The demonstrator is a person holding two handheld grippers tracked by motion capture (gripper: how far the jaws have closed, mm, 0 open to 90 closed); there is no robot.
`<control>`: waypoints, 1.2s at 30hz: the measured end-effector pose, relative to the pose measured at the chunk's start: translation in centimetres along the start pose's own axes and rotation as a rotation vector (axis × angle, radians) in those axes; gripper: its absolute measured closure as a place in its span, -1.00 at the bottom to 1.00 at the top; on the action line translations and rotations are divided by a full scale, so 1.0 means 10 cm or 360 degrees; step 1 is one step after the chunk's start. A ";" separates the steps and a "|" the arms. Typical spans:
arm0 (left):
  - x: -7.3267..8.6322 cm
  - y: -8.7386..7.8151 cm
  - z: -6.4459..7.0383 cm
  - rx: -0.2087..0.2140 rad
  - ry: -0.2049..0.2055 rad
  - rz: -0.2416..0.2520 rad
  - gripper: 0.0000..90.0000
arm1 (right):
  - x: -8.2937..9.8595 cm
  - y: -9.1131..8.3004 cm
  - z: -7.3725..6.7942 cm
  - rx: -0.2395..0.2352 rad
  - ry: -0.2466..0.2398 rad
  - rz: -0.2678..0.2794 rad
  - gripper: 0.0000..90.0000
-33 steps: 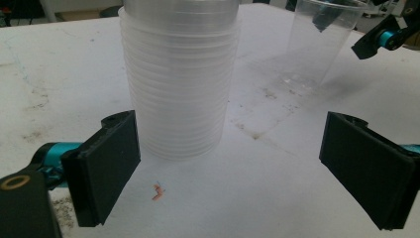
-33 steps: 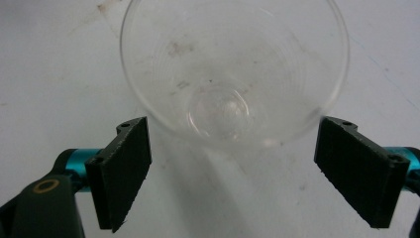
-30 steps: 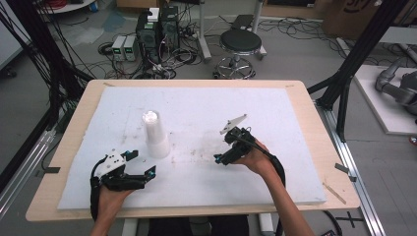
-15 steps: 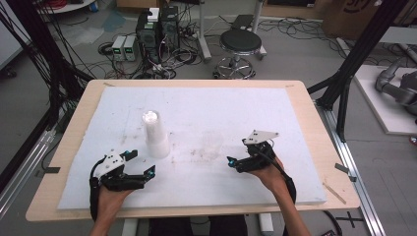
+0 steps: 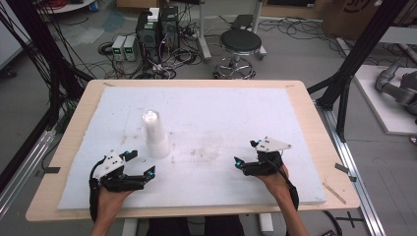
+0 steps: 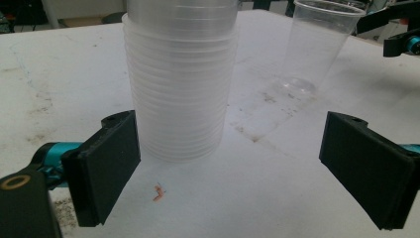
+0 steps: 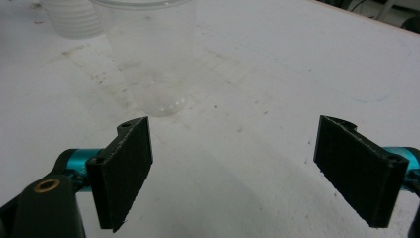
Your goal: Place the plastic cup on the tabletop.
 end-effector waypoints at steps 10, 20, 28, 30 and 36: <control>0.00 0.00 0.00 0.0000 -0.0004 0.0008 -0.81 | 0.12 -0.04 0.09 0.0064 0.0092 0.0029 -0.66; 0.00 -0.01 -0.01 0.0004 -0.0015 0.0021 -0.81 | 0.23 -0.03 0.15 0.0122 0.0133 0.0035 -0.67; 0.00 -0.02 -0.01 0.0001 -0.0013 0.0023 -0.81 | 0.26 -0.03 0.16 0.0128 0.0139 0.0037 -0.67; 0.00 -0.01 -0.01 -0.0003 -0.0017 0.0022 -0.81 | 0.26 -0.04 0.16 0.0129 0.0137 0.0048 -0.66; 0.00 -0.02 0.00 -0.0018 -0.0003 0.0036 -0.81 | 0.27 -0.05 0.16 0.0120 0.0148 0.0039 -0.66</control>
Point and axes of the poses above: each handheld gripper's, and its own axes: y roughly forward along the jaws, x roughly out of its underside, z roughly to its right, the point moved 4 cm from there along y, roughly forward along the jaws, and after that the axes turned 13 degrees about x, right-handed, at the moved point
